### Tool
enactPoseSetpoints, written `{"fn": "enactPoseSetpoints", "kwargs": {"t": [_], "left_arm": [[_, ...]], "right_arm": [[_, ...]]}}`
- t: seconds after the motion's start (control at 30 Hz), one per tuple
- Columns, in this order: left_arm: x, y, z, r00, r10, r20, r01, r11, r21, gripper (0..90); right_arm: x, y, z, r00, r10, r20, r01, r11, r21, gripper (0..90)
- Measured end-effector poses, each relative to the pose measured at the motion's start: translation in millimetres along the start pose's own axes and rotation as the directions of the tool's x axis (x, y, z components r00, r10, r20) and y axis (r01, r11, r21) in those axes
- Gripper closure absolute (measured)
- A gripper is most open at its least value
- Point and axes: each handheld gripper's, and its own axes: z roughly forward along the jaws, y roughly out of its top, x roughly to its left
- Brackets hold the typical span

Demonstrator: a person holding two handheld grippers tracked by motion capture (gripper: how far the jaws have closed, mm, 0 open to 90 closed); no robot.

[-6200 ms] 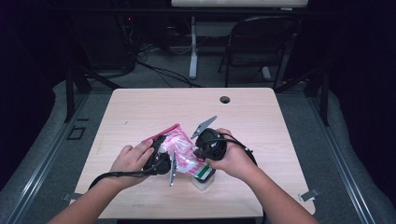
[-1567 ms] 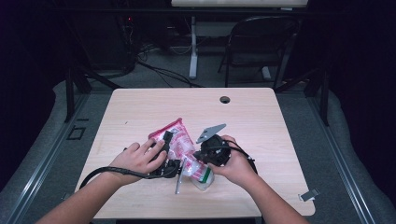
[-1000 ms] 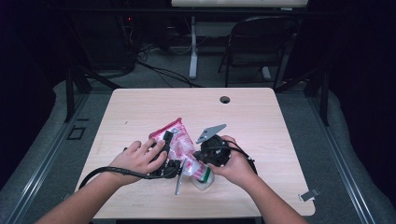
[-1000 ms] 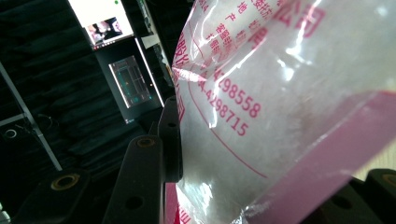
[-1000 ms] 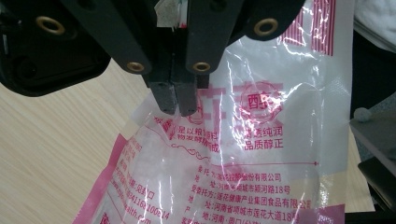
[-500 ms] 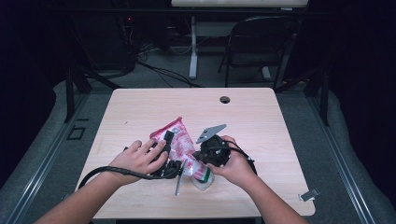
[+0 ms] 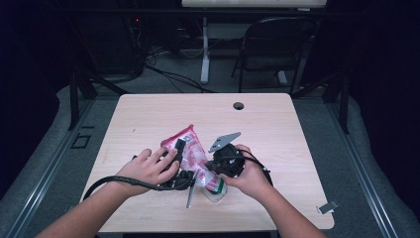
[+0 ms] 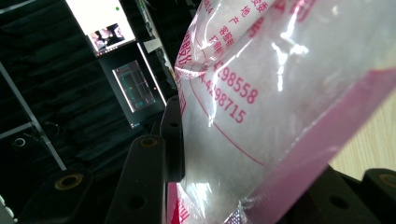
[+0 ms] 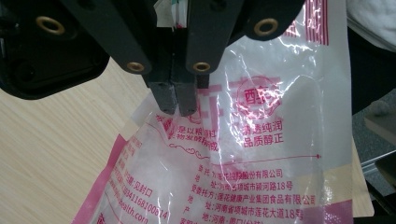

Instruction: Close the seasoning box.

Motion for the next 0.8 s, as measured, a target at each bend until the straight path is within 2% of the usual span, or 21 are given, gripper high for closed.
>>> {"fn": "enactPoseSetpoints", "kwargs": {"t": [0.03,0.1,0.3,0.6,0.8], "left_arm": [[-0.8,-0.2,0.2,0.9999,-0.011,0.005,0.011,0.9999,-0.002,67.0],[0.9,0.2,-0.2,1.0000,0.008,0.000,-0.008,1.0000,0.000,67.4],[1.8,0.8,-1.1,1.0000,0.004,-0.005,-0.005,1.0000,-0.001,69.5],[0.1,1.6,-2.7,0.9996,0.027,-0.001,-0.027,0.9996,-0.005,73.6],[0.5,1.7,-4.1,0.9995,0.024,-0.020,-0.024,0.9997,-0.010,75.2]], "right_arm": [[-0.2,-0.1,0.2,1.0000,0.000,-0.001,0.000,1.000,0.000,90.0],[-0.1,-0.1,0.1,1.0000,0.002,-0.002,-0.002,1.000,0.002,90.0],[0.9,-0.6,0.2,1.0000,0.001,0.000,-0.001,1.000,-0.004,90.0],[-0.1,-2.1,1.7,1.0000,0.005,0.001,-0.005,1.000,-0.004,90.0],[-0.7,-2.5,1.0,1.0000,0.006,0.006,-0.006,1.000,-0.003,90.0]]}}
